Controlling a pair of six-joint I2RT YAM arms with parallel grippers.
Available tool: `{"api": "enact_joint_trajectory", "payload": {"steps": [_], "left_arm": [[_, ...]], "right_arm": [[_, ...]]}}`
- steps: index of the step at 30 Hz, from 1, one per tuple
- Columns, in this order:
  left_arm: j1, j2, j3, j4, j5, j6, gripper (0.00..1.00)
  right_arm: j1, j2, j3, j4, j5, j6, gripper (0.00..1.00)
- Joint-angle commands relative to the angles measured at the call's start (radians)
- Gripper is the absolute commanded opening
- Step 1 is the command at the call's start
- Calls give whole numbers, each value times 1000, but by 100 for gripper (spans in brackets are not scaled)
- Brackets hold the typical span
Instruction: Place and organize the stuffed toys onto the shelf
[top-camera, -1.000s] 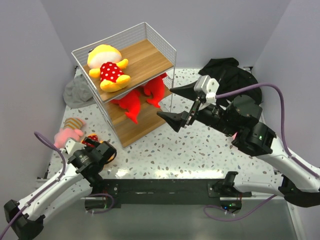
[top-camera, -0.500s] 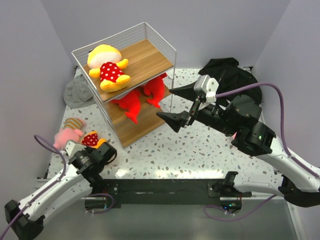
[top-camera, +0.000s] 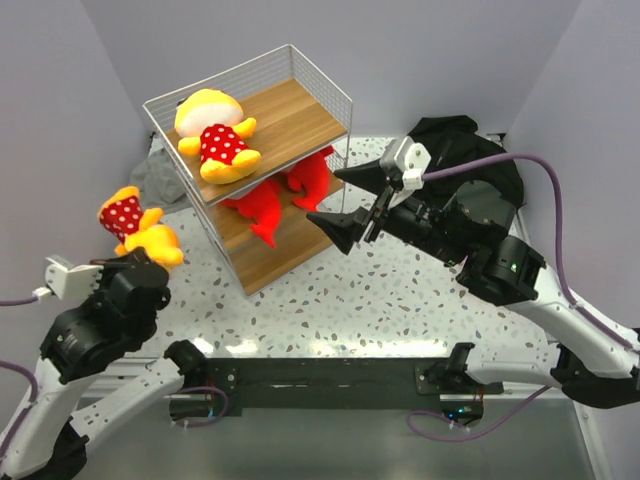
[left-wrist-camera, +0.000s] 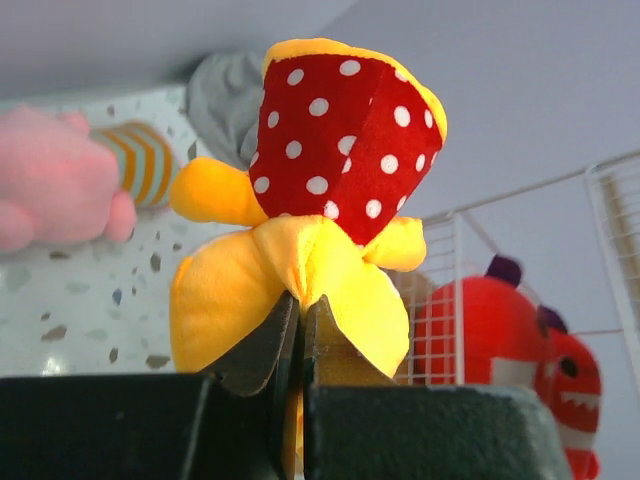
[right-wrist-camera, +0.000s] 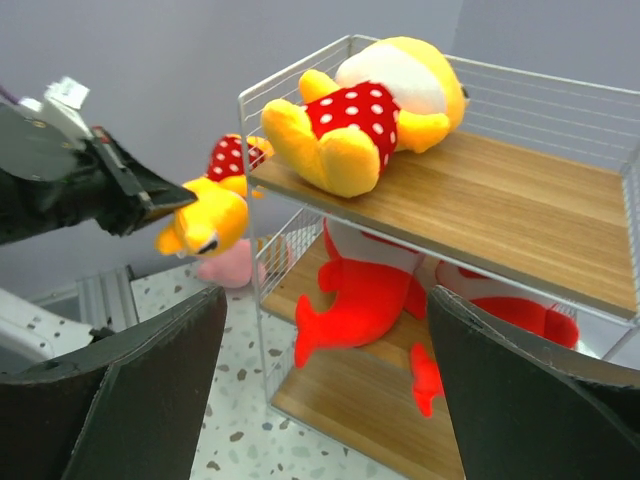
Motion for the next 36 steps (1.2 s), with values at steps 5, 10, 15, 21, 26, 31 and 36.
{"api": "enact_joint_trajectory", "payload": {"steps": [5,10,15,21,26,31,36], "left_arm": [[-4,-71,165,765,-213,985,0],[-5,-160,59,1358,219,1509,0],[-4,-2,301,1113,538,1529,0],[-4,38,306,1146,930,1567,0],[-4,61,315,1137,1194,1641,0],[-4,56,294,1137,1415,1701,0],[-4,55,285,1119,1507,1721,0]], "right_arm": [[-4,92,221,-113,60,66,84],[-3,120,278,-108,17,82,84],[-3,153,347,-134,-26,65,84],[-4,181,423,-150,-110,51,84],[-6,224,555,-231,-255,94,84],[-4,200,572,-224,-241,275,85],[-4,146,546,-204,-160,376,86]]}}
